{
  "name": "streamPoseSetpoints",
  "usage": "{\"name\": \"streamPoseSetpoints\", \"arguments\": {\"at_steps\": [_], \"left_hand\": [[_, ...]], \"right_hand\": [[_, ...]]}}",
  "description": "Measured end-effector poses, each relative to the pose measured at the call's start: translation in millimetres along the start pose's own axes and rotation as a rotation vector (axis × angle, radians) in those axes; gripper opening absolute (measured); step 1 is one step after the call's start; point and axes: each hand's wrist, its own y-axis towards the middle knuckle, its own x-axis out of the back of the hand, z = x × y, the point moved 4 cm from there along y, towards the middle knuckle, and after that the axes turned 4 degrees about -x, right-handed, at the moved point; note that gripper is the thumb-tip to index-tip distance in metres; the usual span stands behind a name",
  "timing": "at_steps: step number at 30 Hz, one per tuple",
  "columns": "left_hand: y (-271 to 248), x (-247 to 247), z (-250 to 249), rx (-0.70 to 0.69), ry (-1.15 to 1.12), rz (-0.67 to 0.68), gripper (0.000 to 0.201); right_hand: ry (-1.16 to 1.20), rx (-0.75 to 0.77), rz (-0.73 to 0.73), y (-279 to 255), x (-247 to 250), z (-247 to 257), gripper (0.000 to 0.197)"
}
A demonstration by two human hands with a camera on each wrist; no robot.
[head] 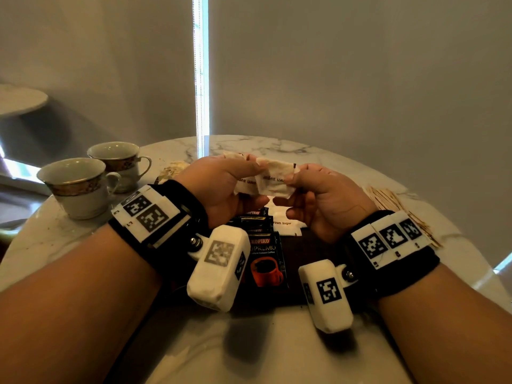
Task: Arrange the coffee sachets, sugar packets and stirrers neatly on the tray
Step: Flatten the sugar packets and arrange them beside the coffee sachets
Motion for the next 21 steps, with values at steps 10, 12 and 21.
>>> {"name": "streamPoseSetpoints", "arguments": {"at_steps": [10,12,21], "left_hand": [[-1.9,1.3,2.0,0.083,0.061,0.049,0.033],[-5.6,-2.9,2.5,0.085,0.11,0.112,0.031],[-4.1,-3.0,-1.2,0.031,0.023,0.047,0.026]], "right_hand": [[0.111,0.069,-0.042,1.0,3.6,5.1,0.038],[0.099,0.088,-0.026,0.4,1.6,5.3,0.043],[0.027,0.078,-0.038,-0.1,1.0,3.3,0.012]]}}
